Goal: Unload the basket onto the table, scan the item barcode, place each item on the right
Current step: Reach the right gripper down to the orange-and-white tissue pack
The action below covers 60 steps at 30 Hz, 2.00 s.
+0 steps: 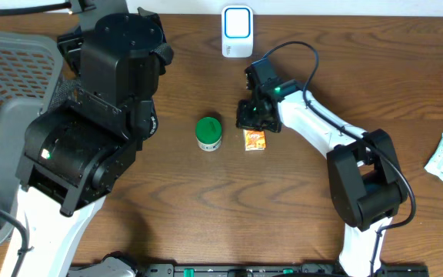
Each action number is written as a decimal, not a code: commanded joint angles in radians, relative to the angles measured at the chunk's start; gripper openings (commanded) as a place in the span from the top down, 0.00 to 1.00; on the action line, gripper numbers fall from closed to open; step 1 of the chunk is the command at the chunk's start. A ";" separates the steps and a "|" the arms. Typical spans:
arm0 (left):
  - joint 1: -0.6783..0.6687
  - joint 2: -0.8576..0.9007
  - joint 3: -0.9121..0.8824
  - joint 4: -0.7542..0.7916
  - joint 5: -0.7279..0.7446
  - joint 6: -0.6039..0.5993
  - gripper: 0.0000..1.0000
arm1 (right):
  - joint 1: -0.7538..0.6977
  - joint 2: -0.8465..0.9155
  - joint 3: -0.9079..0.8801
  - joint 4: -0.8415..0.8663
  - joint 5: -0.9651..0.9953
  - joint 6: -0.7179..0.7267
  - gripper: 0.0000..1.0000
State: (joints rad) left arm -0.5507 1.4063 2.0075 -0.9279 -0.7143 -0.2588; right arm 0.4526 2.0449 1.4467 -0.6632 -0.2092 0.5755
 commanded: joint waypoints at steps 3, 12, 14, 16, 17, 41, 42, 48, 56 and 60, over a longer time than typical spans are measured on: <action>0.002 -0.011 0.003 -0.003 -0.019 -0.005 0.20 | -0.017 0.003 -0.005 -0.014 0.197 0.069 0.99; 0.002 -0.011 0.003 -0.003 -0.019 -0.005 0.20 | -0.048 0.003 -0.005 -0.162 0.280 0.279 0.99; 0.002 -0.011 0.003 -0.003 -0.019 -0.006 0.20 | -0.048 0.003 -0.005 -0.182 0.280 0.280 0.99; 0.002 -0.011 0.003 -0.002 -0.019 -0.006 0.20 | -0.049 -0.006 -0.002 -0.195 0.279 0.255 0.93; 0.002 -0.011 0.003 -0.002 -0.019 -0.005 0.20 | -0.049 -0.013 0.002 -0.197 0.279 0.217 0.84; 0.002 -0.011 0.003 -0.003 0.026 -0.005 0.20 | 0.051 -0.068 0.096 -0.350 0.088 -0.874 0.01; 0.002 -0.011 0.003 -0.003 0.026 -0.005 0.20 | 0.053 -0.062 0.096 -0.349 0.092 -0.888 0.01; 0.002 -0.011 0.003 -0.003 0.026 -0.005 0.20 | 0.054 -0.008 0.096 -0.325 0.115 -0.922 0.01; 0.002 -0.011 0.003 -0.003 0.026 -0.005 0.20 | 0.064 0.081 0.096 -0.309 0.116 -0.922 0.01; 0.002 -0.011 0.003 -0.003 0.026 -0.005 0.20 | 0.064 0.093 0.096 -0.280 0.157 -0.910 0.01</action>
State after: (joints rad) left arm -0.5507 1.4063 2.0075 -0.9314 -0.6865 -0.2592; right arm 0.5014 2.1288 1.5383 -0.9562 -0.0864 -0.3264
